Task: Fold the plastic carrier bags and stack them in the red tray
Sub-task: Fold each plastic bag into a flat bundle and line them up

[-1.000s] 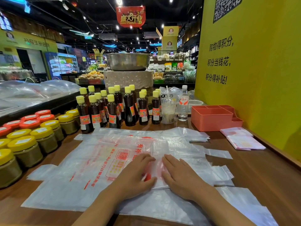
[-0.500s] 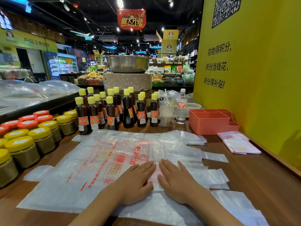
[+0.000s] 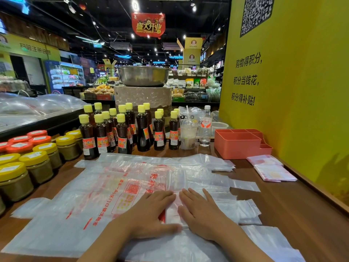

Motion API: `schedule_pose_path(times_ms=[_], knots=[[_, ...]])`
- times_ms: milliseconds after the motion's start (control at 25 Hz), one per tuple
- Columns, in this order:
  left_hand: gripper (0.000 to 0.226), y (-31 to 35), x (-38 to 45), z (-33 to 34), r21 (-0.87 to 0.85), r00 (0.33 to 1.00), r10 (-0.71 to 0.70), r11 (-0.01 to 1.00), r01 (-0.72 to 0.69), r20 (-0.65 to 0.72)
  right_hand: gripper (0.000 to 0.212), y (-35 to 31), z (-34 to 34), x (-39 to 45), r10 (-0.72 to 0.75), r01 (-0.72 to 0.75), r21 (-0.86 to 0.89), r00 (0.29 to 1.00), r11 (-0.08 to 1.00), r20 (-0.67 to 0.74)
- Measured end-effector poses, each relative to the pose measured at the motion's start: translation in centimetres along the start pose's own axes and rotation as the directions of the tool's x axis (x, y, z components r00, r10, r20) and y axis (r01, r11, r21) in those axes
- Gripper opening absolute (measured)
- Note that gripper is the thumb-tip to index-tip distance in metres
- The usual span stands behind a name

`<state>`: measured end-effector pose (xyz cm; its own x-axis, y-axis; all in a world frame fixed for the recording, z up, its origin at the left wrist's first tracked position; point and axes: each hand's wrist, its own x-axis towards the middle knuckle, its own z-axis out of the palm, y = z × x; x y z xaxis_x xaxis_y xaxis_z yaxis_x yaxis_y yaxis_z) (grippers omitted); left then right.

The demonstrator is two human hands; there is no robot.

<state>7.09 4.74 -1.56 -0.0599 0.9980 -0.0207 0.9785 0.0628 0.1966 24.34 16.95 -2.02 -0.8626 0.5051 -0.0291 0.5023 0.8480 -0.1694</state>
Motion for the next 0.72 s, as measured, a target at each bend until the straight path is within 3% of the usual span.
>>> schedule_pose_path(times_ms=[160,440,600,720], knots=[[0.100,-0.1,0.0,-0.4,-0.032,1.000,0.010,0.999,-0.011,-0.029,0.059,0.2,-0.2,0.2,0.005,-0.003,0.072,0.999,0.997,-0.031],[0.077,-0.3,-0.2,-0.5,-0.230,0.982,-0.040,0.973,-0.004,-0.186,0.062,0.1,-3.4,-2.4,0.026,0.006,0.440,0.997,0.898,-0.067],[0.059,-0.2,-0.4,-1.0,-0.260,0.968,-0.076,0.966,0.012,-0.238,0.078,0.2,-3.7,-2.7,-0.032,0.032,0.488,0.999,0.872,-0.008],[0.060,0.1,-0.5,-1.2,-0.283,0.967,-0.078,0.959,0.006,-0.244,0.076,0.6,-3.1,-2.4,-0.041,0.056,0.395,0.998,0.917,-0.045]])
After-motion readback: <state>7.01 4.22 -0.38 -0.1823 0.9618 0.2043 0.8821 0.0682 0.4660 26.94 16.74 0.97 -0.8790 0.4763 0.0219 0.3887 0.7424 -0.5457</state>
